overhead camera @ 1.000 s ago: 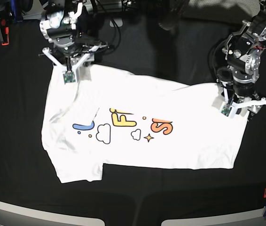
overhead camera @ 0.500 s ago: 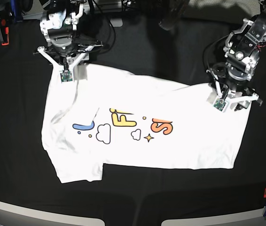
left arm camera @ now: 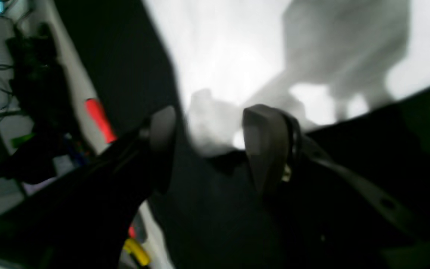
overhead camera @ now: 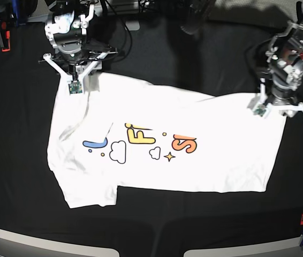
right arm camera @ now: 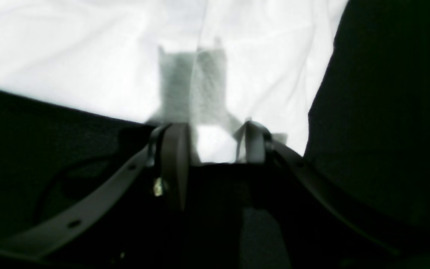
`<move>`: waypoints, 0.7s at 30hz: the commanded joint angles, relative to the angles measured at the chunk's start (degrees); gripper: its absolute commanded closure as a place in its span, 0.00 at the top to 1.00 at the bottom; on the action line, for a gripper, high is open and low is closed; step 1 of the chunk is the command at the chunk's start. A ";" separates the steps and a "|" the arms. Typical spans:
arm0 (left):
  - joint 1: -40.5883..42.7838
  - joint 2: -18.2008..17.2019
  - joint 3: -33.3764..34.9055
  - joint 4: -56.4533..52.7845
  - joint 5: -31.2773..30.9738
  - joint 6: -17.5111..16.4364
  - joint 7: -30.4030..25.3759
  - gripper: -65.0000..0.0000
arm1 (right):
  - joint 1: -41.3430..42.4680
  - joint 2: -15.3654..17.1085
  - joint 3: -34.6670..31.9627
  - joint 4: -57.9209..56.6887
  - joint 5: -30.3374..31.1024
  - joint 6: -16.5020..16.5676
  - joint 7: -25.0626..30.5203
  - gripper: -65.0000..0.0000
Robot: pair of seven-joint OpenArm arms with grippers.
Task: Layout the t-shirt on the table in an organized manner, then fold the t-shirt properly
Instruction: 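Grasp the shirt's collar-side edge with both grippers at its two corners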
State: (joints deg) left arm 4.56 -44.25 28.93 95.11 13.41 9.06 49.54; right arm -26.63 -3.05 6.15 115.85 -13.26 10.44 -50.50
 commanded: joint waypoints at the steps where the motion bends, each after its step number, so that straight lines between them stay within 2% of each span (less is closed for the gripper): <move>1: -0.68 -1.57 -0.39 1.01 0.48 0.50 -0.55 0.47 | 0.50 -0.09 0.09 1.03 0.24 -0.39 1.31 0.35; 6: 1.07 -4.28 -0.39 1.03 -0.46 -2.64 -1.46 0.47 | 2.21 -0.09 0.09 1.03 0.20 -0.37 1.16 0.35; 9: 3.69 -4.39 -0.39 1.03 -0.39 -7.23 -3.87 0.47 | 2.97 -0.11 0.09 1.03 0.20 -0.37 0.96 0.35; 11: 5.55 -4.37 -0.39 1.03 -0.39 -9.73 -7.56 0.47 | 3.08 -0.11 0.09 1.03 0.24 -0.37 0.94 0.35; 13: 6.23 -4.35 -0.39 1.03 0.26 -9.73 -11.17 0.47 | 3.08 -0.11 0.09 1.03 0.24 -0.37 0.94 0.35; 17: 3.78 -4.35 -0.39 1.01 0.66 -5.40 -14.05 0.47 | 3.08 -0.11 0.09 1.03 0.37 -0.37 0.94 0.35; 21: 1.22 -4.31 -0.39 0.94 -3.48 -5.70 -14.84 0.47 | 3.08 -0.11 0.09 1.03 0.37 -0.35 0.74 0.35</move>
State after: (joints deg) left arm 6.28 -47.53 29.02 95.46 9.37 2.76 35.57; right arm -23.79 -3.05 6.15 115.87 -13.06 10.44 -50.59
